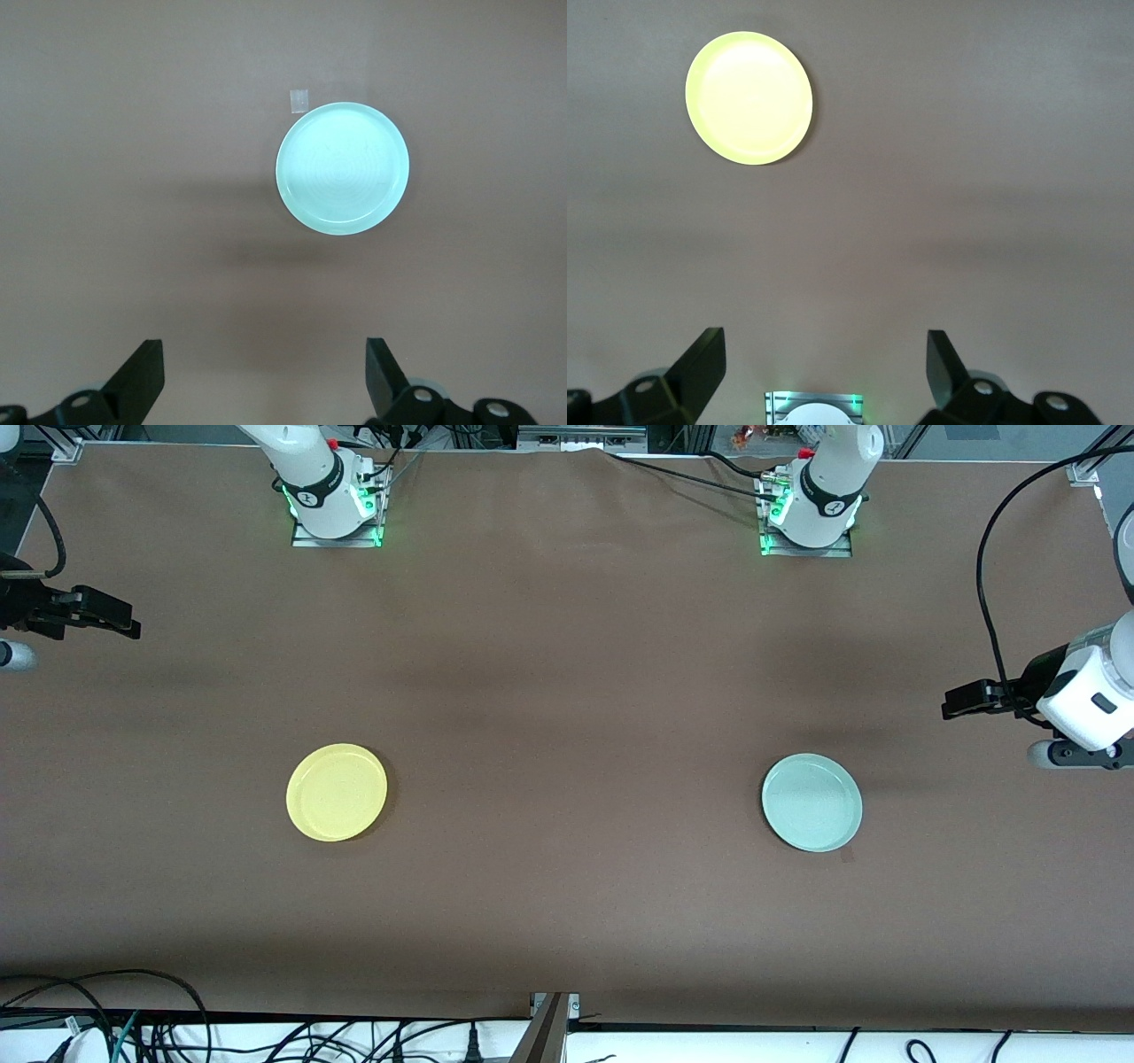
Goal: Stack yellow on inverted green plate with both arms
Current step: 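Reach the left gripper toward the rim of the green plate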
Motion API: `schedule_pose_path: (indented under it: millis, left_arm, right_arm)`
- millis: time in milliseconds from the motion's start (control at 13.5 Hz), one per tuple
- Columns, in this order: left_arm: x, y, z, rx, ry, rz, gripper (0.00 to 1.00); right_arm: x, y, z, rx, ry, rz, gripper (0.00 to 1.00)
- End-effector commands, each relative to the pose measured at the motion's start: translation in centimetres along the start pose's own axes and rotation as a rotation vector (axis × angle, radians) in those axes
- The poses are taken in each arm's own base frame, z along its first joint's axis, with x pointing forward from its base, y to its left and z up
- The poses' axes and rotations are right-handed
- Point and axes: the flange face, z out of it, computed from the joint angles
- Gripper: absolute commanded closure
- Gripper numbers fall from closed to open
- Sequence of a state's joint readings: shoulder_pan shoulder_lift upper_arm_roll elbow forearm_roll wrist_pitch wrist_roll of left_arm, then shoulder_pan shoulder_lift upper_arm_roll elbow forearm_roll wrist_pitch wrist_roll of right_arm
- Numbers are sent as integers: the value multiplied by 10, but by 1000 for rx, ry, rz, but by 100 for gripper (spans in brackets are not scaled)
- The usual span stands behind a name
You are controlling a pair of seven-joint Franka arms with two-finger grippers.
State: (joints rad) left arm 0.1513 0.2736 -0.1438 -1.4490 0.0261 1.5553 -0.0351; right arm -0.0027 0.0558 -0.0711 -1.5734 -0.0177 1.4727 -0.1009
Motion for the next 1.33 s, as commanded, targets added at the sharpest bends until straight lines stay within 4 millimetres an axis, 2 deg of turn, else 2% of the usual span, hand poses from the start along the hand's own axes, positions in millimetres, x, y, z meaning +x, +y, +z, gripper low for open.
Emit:
schedule_pose_path:
  millis: [0,74,369,591,887,1108,1256]
  left_arm:
    - [29,-17,29,-50,16,0,0]
    - [35,-17,36,-59,26,7,0]
    - [70,-23,100,-96,24,1,0]
    - [79,-22,143,-108,48,51,0]
    - [82,-21,212,-102,113,108,0]
    - [81,-21,253,-101,129,108,0]
    - [72,-20,279,-98,125,147,0]
  right_arm:
    - [-1,1,-6,-16,-9,-7,0]
    - [-1,-1,-6,-16,-12,-10,0]
    - [-1,-1,-5,-16,-15,-10,0]
    - [-5,1,-4,-12,-43,-2,0]
    - [-5,1,-4,-20,-44,-4,0]
    - [-6,1,-4,-13,-44,-7,0]
    - [-6,1,-4,-12,-44,-1,0]
